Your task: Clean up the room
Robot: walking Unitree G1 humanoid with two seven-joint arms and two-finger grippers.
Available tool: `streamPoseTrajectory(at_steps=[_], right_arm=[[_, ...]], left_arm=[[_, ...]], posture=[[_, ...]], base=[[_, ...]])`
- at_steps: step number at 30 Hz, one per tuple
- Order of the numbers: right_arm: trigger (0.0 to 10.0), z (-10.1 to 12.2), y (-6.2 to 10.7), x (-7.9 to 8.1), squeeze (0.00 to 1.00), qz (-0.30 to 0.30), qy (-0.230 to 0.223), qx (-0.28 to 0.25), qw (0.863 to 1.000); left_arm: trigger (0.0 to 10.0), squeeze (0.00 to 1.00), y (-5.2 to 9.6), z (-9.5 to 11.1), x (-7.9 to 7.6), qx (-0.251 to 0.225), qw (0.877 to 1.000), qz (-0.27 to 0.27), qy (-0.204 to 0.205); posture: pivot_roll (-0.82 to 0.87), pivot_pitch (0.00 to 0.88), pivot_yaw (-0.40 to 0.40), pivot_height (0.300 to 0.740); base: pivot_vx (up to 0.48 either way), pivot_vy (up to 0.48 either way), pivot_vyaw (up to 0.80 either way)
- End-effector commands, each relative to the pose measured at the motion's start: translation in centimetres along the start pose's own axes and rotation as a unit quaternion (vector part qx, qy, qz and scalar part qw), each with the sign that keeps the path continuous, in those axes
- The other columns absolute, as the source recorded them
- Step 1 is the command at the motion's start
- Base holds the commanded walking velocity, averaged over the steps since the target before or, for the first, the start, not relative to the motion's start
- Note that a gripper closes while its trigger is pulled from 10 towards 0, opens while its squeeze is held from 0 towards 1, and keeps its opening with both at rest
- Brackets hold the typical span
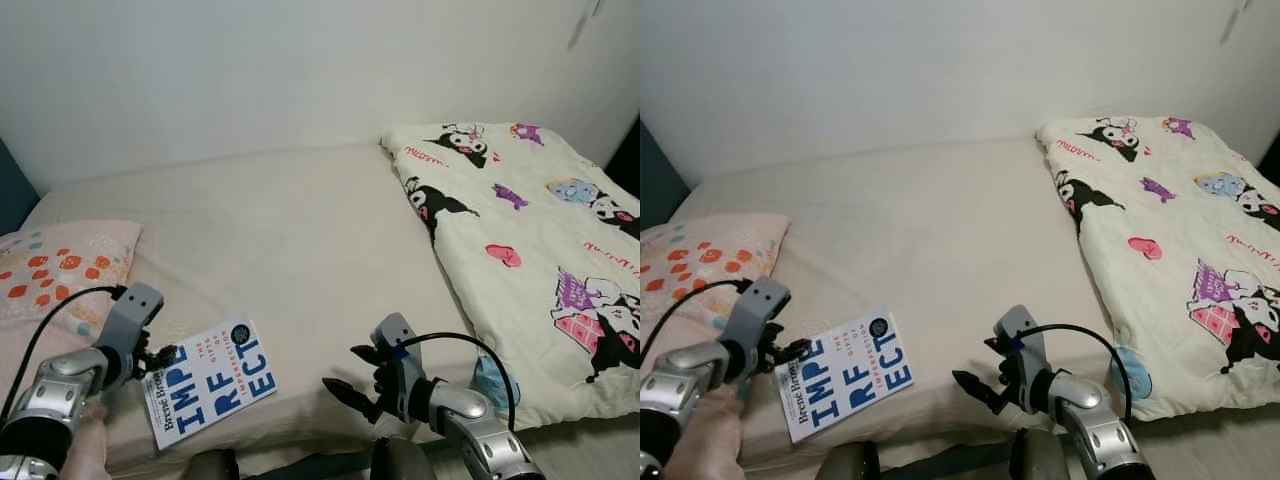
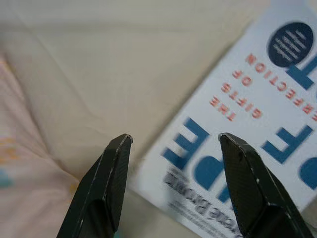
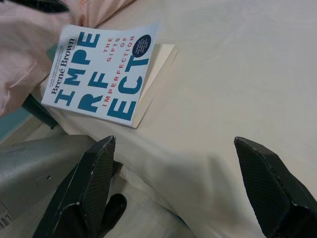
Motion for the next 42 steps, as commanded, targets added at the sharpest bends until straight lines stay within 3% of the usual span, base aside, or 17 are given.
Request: streamPoseTrajectory(at_steps=[1,2,3,5,7,8,9,10,13,19,20,21,24,28,34,42], right_arm=[[10.0,0.0,0.0,-0.1,0.0,-0.007,-0.005,-0.009,1.0],[10.0,0.1,-0.2,-0.3,0.0,-0.025,0.005,-0.016,1.0],[10.0,0.2,-0.3,-0.4,0.0,-0.035,0.012,-0.017,0.999],[10.0,0.2,-0.3,-0.4,0.0,-0.035,0.012,-0.017,0.999],[10.0,-0.1,-0.5,-1.2,0.0,-0.079,0.024,-0.014,0.996],[10.0,-0.1,-0.5,-1.2,0.0,-0.079,0.024,-0.014,0.996],[10.0,-0.2,-0.6,-1.9,0.0,-0.114,0.023,-0.014,0.993],[10.0,-0.2,-0.7,-2.1,0.0,-0.12,0.018,-0.014,0.992],[10.0,0.0,-2.2,-1.7,0.0,-0.088,-0.025,-0.009,0.996],[10.0,0.9,-4.1,-1.2,0.0,-0.06,-0.03,-0.005,0.998],[8.8,1.3,-4.7,-1.0,0.0,-0.053,-0.028,-0.003,0.998],[0.0,1.6,-5.1,-0.9,0.0,-0.05,-0.027,-0.002,0.998],[0.0,2.2,-5.9,-0.8,0.0,-0.043,-0.014,0.004,0.999],[0.0,2.4,-6.3,-1.1,0.0,-0.055,0.005,0.014,0.998],[0.0,2.7,-7.0,-1.1,0.0,-0.057,0.028,0.034,0.997],[0.0,2.6,-7.6,-0.9,0.0,-0.061,0.05,0.062,0.995]], left_arm=[[10.0,0.0,0.4,0.1,0.9,0.0,1.0,0.027,-0.004],[10.0,0.0,1.0,-0.7,2.6,0.011,0.99,0.135,0.035],[10.0,0.0,1.4,-1.2,3.1,0.017,0.983,0.174,0.056],[10.0,0.0,1.4,-1.2,3.1,0.017,0.983,0.174,0.056],[10.0,0.0,2.5,-2.2,2.5,-0.021,0.975,0.183,0.125],[10.0,0.0,2.5,-2.2,2.5,-0.021,0.975,0.183,0.125],[10.0,0.0,3.7,-2.6,1.6,-0.066,0.969,0.171,0.163],[10.0,0.0,4.0,-2.7,1.4,-0.078,0.968,0.169,0.171],[10.0,0.0,5.5,-2.3,0.2,-0.13,0.963,0.153,0.18],[10.0,0.0,5.9,-1.4,-1.0,-0.146,0.965,0.162,0.147],[10.0,0.0,6.0,-1.1,-1.2,-0.149,0.963,0.173,0.141],[10.0,0.0,6.2,-0.9,-1.3,-0.153,0.961,0.183,0.139],[10.0,0.0,7.2,0.2,-1.7,-0.184,0.947,0.213,0.156],[10.0,0.0,8.2,1.5,-2.8,-0.212,0.941,0.213,0.152],[10.0,0.0,9.1,2.9,-4.9,-0.229,0.945,0.186,0.144],[10.0,0.0,9.8,3.0,-5.9,-0.221,0.948,0.176,0.145]], posture=[[0.07,0.106,-0.026,0.591],[0.06,0.107,-0.02,0.591],[0.06,0.107,-0.02,0.591],[0.06,0.107,-0.02,0.591],[0.06,0.108,-0.02,0.591],[0.06,0.108,-0.02,0.591],[0.07,0.11,-0.023,0.591],[0.07,0.11,-0.023,0.591],[0.08,0.117,-0.027,0.591],[0.09,0.144,-0.043,0.591],[0.1,0.155,-0.05,0.591],[0.1,0.161,-0.056,0.591],[0.13,0.181,-0.08,0.591],[0.15,0.21,-0.101,0.591],[0.16,0.247,-0.116,0.591],[0.19,0.272,-0.123,0.591]], base=[[0.0,0.0,0.0],[0.0,0.0,0.0],[0.0,0.0,0.0],[0.0,0.0,0.0],[0.0,0.0,0.0],[0.0,0.0,0.0],[0.0,0.0,0.0],[0.0,0.0,0.0],[0.0,0.0,0.0],[0.0,0.0,0.0],[0.0,0.0,0.0],[0.0,0.0,0.0],[0.0,0.0,0.0],[0.0,0.0,0.0],[0.0,0.0,0.0],[0.0,0.0,0.0]])
Point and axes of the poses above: a point about 5 cm out from each wrist's last joint towards the gripper, its own y axis pointing back from the gripper into the wrist, its own z axis along the axis of the wrist's last joint, x = y × z, the point moved 2 cm from there along -y, pointing out of the wrist towards the gripper, and after that the axes turned 7 degrees about -y, right-handed, at the moved point
